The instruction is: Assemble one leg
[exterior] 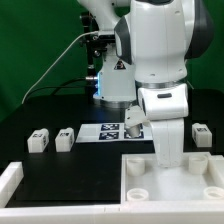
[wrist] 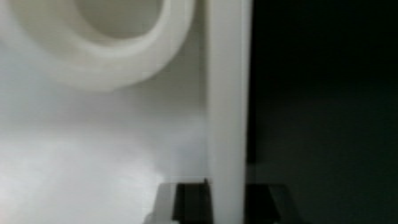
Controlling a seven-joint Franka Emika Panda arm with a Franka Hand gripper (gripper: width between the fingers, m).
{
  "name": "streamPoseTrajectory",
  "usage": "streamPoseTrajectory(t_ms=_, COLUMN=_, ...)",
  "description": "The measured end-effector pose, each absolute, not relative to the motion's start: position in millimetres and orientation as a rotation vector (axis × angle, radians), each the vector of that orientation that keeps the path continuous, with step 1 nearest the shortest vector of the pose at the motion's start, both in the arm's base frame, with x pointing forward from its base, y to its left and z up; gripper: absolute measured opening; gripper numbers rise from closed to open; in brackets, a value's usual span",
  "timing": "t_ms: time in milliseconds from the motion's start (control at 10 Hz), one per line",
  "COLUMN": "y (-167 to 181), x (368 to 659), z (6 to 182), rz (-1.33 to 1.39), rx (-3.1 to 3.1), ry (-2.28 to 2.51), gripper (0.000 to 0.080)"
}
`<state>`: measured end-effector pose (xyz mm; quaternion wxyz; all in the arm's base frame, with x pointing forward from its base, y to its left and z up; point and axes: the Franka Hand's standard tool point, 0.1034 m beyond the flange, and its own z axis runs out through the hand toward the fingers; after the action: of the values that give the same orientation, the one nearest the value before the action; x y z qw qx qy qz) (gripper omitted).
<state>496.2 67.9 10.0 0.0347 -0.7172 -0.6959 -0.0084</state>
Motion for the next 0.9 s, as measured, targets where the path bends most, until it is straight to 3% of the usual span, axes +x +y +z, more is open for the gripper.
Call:
streamPoseTrajectory(t_ms=300, y=64.5, x=495.6, z=9.0, rz=-0.038, rx=-2.207, ry=-2.143, gripper=0.0059)
streamPoseTrajectory(t_ms=400, y=64.2, x=495.7, z=8.9, rz=-0.038, rx=-2.208, ry=-2.142, gripper=0.0242)
streamPoseTrajectory(t_ms=500, y=64.0, x=495.6, z=8.9, rz=-0.038, rx=-2.208, ry=-2.142, gripper=0.0376)
streamPoseTrajectory(t_ms=600, y=63.9, x=495.6, z=8.8, rz=-0.038, rx=-2.208, ry=-2.141, gripper=0.0376)
streamPoseTrajectory(t_ms=700, y=63.8, x=495.6, z=8.8, rz=-0.038, rx=-2.209, ry=-2.141, gripper=0.0571)
streamPoseTrajectory(t_ms=800, y=63.7, x=495.6, z=8.7, rz=-0.038, rx=-2.209, ry=-2.141, gripper=0.0625)
streamPoseTrajectory(t_ms=900, y=63.6, x=495.6, z=8.7, rz=-0.038, rx=-2.209, ry=-2.140, gripper=0.0625)
